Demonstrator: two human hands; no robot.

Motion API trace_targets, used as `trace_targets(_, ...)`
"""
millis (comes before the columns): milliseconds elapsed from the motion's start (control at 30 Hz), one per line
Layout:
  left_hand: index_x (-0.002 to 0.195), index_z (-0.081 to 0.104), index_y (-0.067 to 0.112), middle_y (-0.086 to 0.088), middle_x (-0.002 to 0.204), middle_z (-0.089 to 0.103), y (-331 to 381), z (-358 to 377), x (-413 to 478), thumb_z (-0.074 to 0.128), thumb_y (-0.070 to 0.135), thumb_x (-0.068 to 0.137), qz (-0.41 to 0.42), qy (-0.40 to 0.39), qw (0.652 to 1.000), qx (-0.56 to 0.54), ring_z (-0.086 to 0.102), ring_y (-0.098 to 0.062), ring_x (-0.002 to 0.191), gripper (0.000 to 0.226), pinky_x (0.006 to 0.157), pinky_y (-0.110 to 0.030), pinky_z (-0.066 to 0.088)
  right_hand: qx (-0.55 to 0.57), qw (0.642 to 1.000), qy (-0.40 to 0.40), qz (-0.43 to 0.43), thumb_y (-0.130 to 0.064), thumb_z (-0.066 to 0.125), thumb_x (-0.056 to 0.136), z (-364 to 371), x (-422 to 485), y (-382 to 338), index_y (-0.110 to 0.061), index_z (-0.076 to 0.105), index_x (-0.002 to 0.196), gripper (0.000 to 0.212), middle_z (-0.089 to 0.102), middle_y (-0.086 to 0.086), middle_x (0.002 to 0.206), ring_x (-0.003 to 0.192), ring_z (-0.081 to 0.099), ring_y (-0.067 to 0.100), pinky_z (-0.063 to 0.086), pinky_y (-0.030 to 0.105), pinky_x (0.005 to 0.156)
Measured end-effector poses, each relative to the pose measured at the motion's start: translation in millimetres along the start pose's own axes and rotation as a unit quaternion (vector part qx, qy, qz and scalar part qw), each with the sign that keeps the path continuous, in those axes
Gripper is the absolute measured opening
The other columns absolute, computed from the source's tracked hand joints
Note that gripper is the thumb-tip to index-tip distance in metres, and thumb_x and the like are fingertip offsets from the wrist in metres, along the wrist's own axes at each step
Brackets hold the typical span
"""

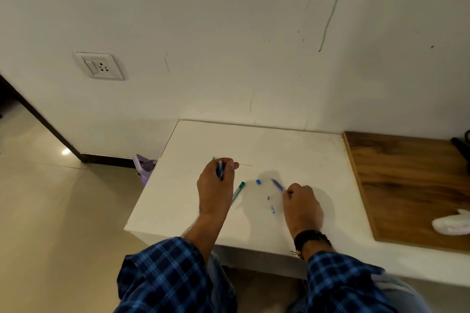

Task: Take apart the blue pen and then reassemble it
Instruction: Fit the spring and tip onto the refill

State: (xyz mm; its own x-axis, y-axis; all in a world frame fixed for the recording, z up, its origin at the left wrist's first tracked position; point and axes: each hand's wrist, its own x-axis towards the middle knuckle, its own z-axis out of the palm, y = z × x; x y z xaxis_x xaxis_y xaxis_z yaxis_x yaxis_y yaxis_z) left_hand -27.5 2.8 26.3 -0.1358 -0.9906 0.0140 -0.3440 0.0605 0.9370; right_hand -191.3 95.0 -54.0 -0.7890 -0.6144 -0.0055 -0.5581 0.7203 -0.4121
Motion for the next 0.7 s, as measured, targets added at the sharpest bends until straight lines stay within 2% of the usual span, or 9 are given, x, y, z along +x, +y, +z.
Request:
trace_targets(233, 0.097, 0.065, 0.028, 0.019, 0.094, 0.072, -1.4, 1.9, 1.8, 0.053, 0.033, 0.099, -0.005, -0.008, 1.000, -0.001, 0.064, 0.006, 0.092, 0.013, 0.073, -0.006, 0.041, -0.009, 1.000, -0.010, 0.004, -0.038, 0.047, 0.103, -3.1, -0.8, -2.2, -0.020, 0.066, 0.101, 0.026, 0.061, -0.001, 0.102, 0.078, 0.062, 0.016, 0.055, 0.030, 0.066)
trace_targets(333, 0.097, 0.063, 0.030, 0.021, 0.093, 0.071, -1.3, 2.3, 0.9, 0.053, 0.034, 0.099, -0.009, -0.015, 1.000, -0.002, 0.063, 0.007, 0.091, 0.011, 0.073, -0.004, 0.039, 0.007, 1.000, -0.018, 0.020, -0.037, 0.050, 0.102, -5.9, -0.7, -3.4, -0.019, 0.065, 0.106, 0.024, 0.061, 0.001, 0.106, 0.078, 0.058, 0.016, 0.051, 0.029, 0.066)
trace_targets(467, 0.099, 0.065, 0.026, 0.019, 0.094, 0.071, -2.8, 1.6, 1.9, 0.053, 0.035, 0.099, -0.005, -0.013, 1.000, 0.000, 0.064, 0.006, 0.091, 0.014, 0.072, -0.004, 0.040, 0.065, 0.997, -0.006, 0.052, -0.037, 0.054, 0.100, -10.9, -3.3, -8.2, -0.020, 0.064, 0.114, 0.024, 0.062, 0.002, 0.112, 0.083, 0.059, 0.017, 0.053, 0.030, 0.071)
trace_targets(533, 0.098, 0.065, 0.024, 0.017, 0.096, 0.073, -2.5, 1.8, 1.6, 0.053, 0.034, 0.099, 0.002, -0.017, 1.000, 0.000, 0.065, 0.003, 0.091, 0.015, 0.072, -0.003, 0.041, 0.137, 0.989, 0.019, 0.043, -0.037, 0.056, 0.100, -20.4, -4.2, -14.9, -0.021, 0.065, 0.115, 0.024, 0.065, 0.001, 0.112, 0.090, 0.064, 0.017, 0.051, 0.027, 0.071)
trace_targets(600, 0.097, 0.065, 0.023, 0.015, 0.097, 0.073, -1.9, 3.3, 1.3, 0.053, 0.033, 0.099, 0.011, -0.027, 1.000, -0.002, 0.066, -0.001, 0.091, 0.015, 0.073, -0.004, 0.042, 0.308, 0.951, 0.003, 0.026, -0.034, 0.059, 0.099, -35.9, -2.8, -27.0, -0.021, 0.068, 0.110, 0.019, 0.070, -0.002, 0.105, 0.089, 0.069, 0.016, 0.054, 0.025, 0.068)
trace_targets(667, 0.099, 0.064, 0.024, 0.013, 0.098, 0.073, -0.5, 5.8, 0.8, 0.053, 0.034, 0.099, 0.013, -0.036, 0.999, 0.003, 0.066, -0.003, 0.090, 0.015, 0.072, -0.004, 0.043, 0.473, 0.876, -0.095, 0.017, -0.032, 0.060, 0.100, -56.1, -4.1, -44.0, -0.020, 0.069, 0.111, 0.019, 0.073, 0.000, 0.100, 0.083, 0.073, 0.016, 0.060, 0.027, 0.066)
trace_targets(700, 0.100, 0.063, 0.025, 0.012, 0.098, 0.073, 0.1, 7.1, 0.5, 0.053, 0.035, 0.099, 0.012, -0.038, 0.999, 0.006, 0.067, -0.003, 0.090, 0.014, 0.072, -0.004, 0.043, 0.508, 0.851, -0.133, 0.006, -0.032, 0.061, 0.099, -62.9, -5.2, -50.8, -0.019, 0.069, 0.114, 0.021, 0.074, 0.001, 0.100, 0.084, 0.075, 0.018, 0.062, 0.028, 0.067)
